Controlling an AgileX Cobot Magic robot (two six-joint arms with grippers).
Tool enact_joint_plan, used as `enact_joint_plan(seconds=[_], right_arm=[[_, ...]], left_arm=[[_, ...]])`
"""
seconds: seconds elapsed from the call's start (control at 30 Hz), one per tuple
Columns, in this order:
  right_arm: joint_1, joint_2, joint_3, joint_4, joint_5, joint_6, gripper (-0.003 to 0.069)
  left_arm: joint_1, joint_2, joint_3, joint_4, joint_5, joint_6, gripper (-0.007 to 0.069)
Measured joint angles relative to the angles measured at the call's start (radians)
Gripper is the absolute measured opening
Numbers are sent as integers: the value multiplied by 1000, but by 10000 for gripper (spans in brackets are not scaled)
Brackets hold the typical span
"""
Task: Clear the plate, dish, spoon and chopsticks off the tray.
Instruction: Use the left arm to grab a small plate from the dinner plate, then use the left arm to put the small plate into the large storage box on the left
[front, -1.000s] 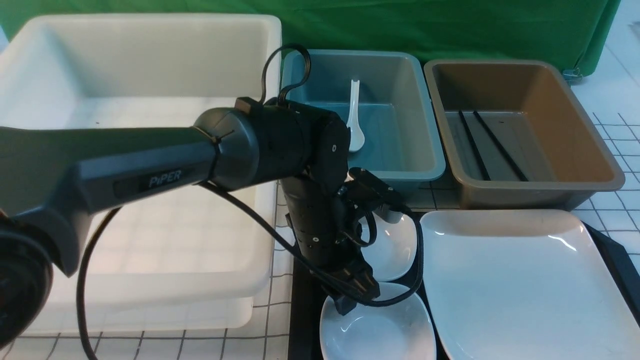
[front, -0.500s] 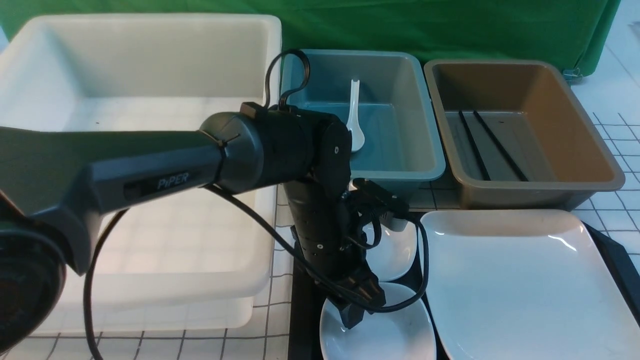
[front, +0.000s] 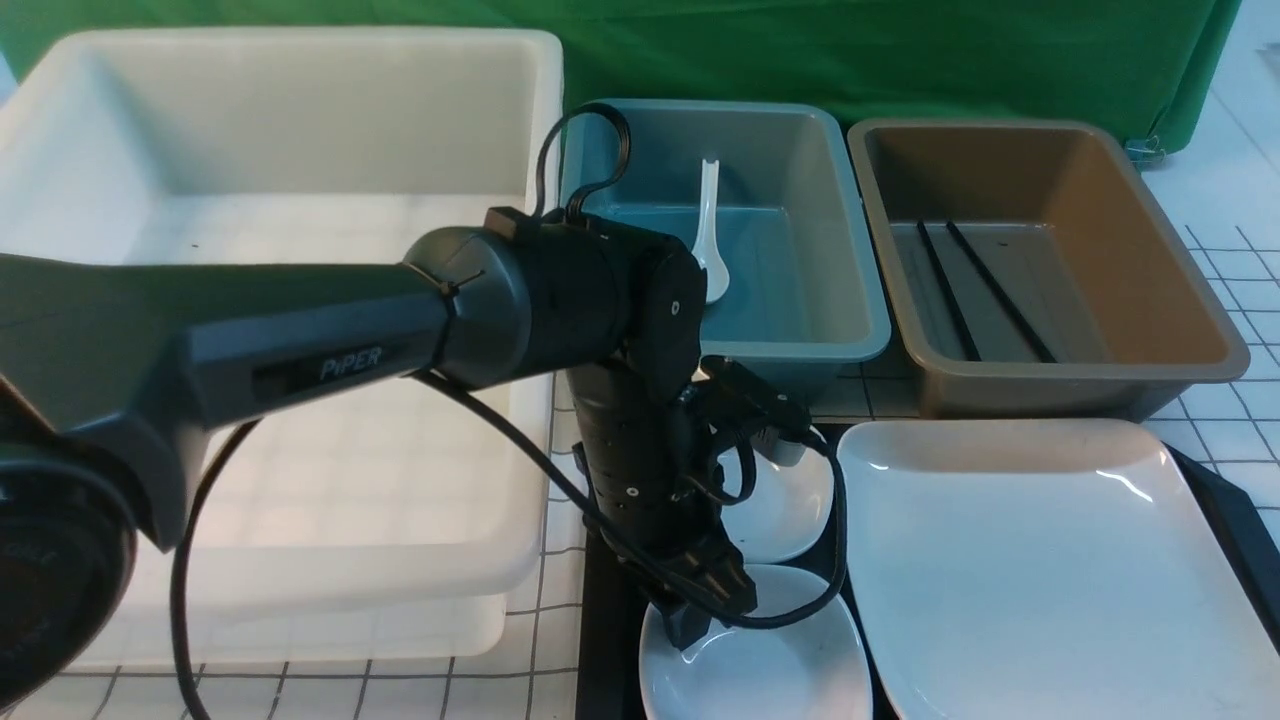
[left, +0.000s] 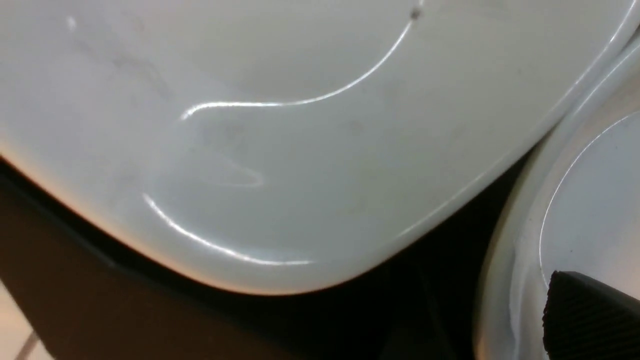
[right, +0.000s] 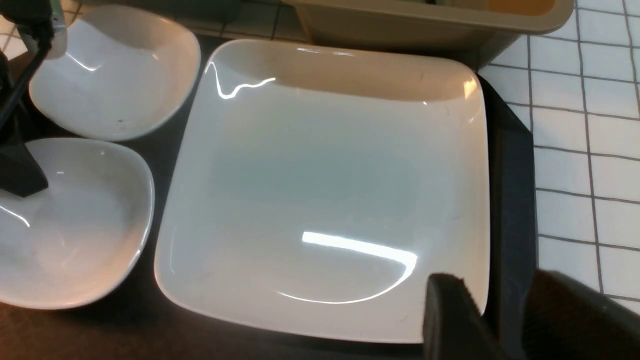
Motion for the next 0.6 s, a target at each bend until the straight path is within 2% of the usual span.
enact_joint_plan(seconds=[0.23,0.33,0.43,0.47,0.5,0.6], right_arm=[[0,0,0,0,-1,0,239],[0,0,0,0,-1,0,239],[0,0,0,0,-2,0,239],[0,0,0,0,-2,0,239],[0,0,0,0,-2,0,239],[0,0,0,0,-2,0,239]], left_arm=[[0,30,0,-55,1,-1,340],[0,32,0,-69,3,-2,267],[1,33,-4,-128,27,-11,116],[1,33,-4,-134,30,-11,107],[2,28,-6,-176,56,-13,64],[2,23,-6,-235,95,-24,27]])
